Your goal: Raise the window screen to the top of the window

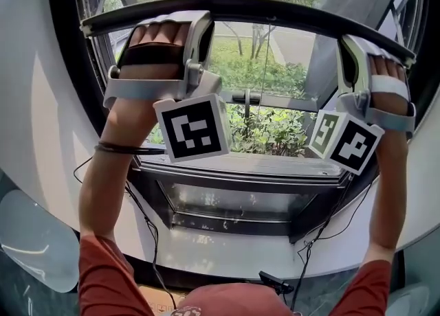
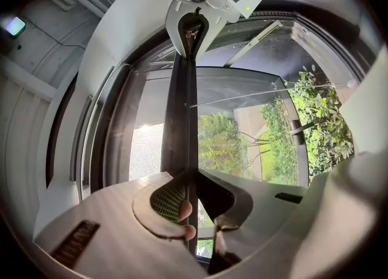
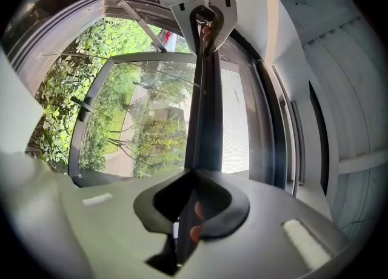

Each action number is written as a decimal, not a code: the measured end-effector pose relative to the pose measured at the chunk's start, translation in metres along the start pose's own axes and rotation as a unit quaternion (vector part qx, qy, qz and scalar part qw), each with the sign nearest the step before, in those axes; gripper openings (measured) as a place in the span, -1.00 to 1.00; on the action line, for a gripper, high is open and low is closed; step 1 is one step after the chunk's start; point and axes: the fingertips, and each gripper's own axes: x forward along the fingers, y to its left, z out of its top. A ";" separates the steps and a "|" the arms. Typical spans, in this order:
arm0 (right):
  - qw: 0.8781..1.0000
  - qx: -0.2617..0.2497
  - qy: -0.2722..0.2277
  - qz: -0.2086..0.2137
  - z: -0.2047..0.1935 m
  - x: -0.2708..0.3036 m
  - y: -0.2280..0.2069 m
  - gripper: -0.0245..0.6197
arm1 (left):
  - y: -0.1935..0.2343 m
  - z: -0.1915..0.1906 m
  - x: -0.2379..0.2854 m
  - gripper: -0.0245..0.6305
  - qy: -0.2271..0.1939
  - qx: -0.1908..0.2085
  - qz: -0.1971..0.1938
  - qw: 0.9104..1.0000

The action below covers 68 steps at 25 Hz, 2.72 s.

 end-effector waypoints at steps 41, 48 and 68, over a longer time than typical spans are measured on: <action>0.997 -0.015 0.033 -0.063 -0.017 0.120 -0.195 -0.81 | 0.193 -0.007 0.106 -0.73 0.036 -0.005 0.072 0.997; 0.997 -0.024 0.035 -0.071 -0.018 0.137 -0.221 -0.80 | 0.223 -0.014 0.121 -0.73 0.045 0.004 0.105 0.993; 0.992 -0.019 0.036 -0.116 -0.024 0.163 -0.263 -0.79 | 0.271 -0.016 0.144 -0.81 0.057 0.009 0.157 0.986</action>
